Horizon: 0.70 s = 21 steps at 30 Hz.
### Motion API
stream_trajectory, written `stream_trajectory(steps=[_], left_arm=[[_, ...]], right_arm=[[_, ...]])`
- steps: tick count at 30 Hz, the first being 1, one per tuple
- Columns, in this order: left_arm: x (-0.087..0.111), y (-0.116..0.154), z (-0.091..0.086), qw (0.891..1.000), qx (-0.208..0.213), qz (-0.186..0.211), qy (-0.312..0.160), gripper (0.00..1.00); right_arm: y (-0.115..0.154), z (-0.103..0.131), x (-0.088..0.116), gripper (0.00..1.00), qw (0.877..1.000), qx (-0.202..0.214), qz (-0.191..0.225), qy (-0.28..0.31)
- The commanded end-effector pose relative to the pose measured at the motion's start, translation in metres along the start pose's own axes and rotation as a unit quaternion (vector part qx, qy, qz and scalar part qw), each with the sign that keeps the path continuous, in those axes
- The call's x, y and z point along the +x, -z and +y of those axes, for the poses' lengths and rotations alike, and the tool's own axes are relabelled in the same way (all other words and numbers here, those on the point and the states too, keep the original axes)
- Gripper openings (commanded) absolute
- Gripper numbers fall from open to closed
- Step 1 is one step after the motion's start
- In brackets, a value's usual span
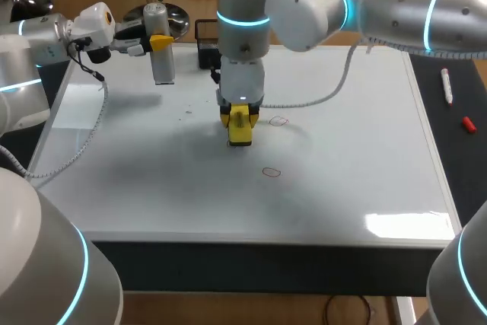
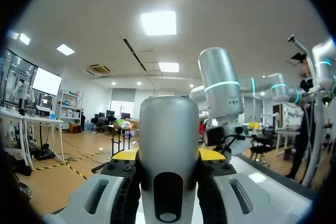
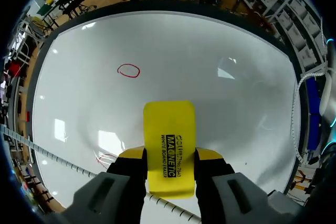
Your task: Pick up the inspection probe, press it on each red-marked spot on the whiteboard one by one, put down the probe, pick up the eraser, and wipe off all the red marks.
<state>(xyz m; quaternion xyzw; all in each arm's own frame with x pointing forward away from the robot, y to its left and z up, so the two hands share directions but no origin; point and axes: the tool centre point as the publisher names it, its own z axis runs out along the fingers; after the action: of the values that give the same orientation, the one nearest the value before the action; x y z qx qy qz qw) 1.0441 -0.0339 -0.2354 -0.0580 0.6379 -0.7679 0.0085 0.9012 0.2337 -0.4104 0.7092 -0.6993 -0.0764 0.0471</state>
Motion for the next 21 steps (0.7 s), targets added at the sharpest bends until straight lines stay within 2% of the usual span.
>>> stream_trajectory(steps=[1, 12, 21], left_arm=[[0.001, -0.001, -0.001, 1.0, 0.0, -0.002, -0.001, 0.0], [0.001, -0.001, -0.001, 1.0, 0.0, -0.002, -0.001, 0.0], [0.001, -0.001, -0.001, 1.0, 0.0, -0.002, -0.001, 0.0]], right_arm=[[-0.005, 0.002, -0.008, 0.0, 1.0, 0.009, 0.007, -0.002], [-0.011, 0.013, -0.034, 0.0, 1.0, 0.008, 0.002, 0.012], [-0.018, 0.018, -0.039, 0.0, 1.0, 0.004, 0.004, 0.004]])
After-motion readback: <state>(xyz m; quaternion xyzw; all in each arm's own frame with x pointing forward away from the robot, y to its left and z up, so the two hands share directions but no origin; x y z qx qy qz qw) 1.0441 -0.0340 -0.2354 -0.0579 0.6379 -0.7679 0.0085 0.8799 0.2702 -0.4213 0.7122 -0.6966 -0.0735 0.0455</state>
